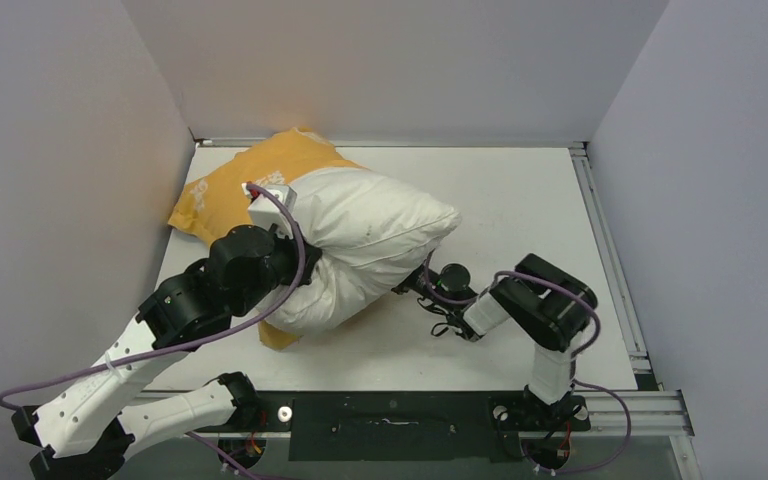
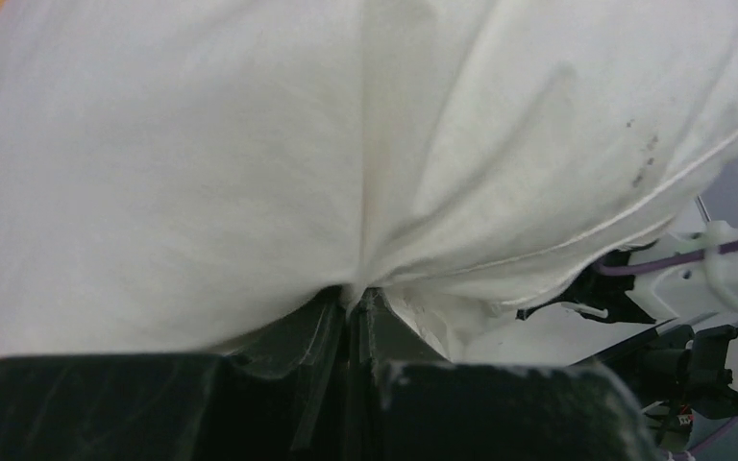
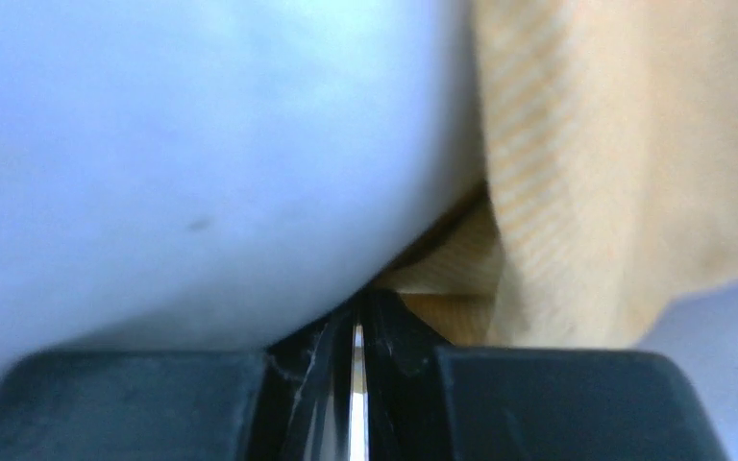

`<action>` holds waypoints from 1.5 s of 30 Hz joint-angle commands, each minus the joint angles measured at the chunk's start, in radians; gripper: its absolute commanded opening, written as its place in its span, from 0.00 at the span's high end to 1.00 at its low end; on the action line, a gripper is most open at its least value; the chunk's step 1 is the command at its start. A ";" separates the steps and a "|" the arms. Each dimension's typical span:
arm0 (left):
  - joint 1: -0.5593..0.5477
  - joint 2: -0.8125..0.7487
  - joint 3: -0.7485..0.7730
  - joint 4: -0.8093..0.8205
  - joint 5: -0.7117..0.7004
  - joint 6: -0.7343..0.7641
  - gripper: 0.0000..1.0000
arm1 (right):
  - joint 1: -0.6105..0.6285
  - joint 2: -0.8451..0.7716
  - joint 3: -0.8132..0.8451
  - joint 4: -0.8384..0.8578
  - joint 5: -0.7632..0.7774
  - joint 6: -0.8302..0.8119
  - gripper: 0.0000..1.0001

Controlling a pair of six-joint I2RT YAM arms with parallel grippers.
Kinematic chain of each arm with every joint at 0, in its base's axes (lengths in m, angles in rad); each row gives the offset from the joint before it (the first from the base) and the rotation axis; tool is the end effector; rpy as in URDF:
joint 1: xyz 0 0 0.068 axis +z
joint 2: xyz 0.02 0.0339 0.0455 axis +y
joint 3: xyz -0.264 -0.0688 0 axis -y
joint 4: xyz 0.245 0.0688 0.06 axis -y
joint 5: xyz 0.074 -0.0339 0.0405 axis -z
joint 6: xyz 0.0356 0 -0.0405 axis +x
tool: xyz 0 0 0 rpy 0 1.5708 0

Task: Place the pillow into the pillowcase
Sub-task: Stuff the pillow into the pillowcase.

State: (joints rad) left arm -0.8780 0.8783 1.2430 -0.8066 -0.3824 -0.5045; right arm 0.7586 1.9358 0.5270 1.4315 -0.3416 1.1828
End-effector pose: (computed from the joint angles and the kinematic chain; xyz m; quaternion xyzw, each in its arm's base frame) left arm 0.1097 -0.1113 0.4144 0.0541 0.8339 -0.2111 0.5070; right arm 0.2244 0.2291 0.1304 0.0262 0.6990 0.6487 0.2999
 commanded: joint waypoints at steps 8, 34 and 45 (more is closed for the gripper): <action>0.091 0.047 -0.085 0.154 -0.110 -0.057 1.00 | -0.001 -0.686 0.011 -0.202 -0.199 -0.257 0.95; 0.289 0.165 -0.024 0.195 -0.020 -0.008 0.95 | 0.021 -0.956 0.228 -0.405 -0.385 -0.320 0.95; 0.304 0.321 -0.055 0.286 0.044 -0.006 1.00 | 0.024 -1.022 0.275 -0.499 -0.389 -0.380 0.95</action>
State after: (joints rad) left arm -0.6060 1.0798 1.2736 -0.5072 -0.2981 -0.5369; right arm 0.7460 1.0248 0.6453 0.6006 -0.5743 0.7799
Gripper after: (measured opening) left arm 0.064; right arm 0.059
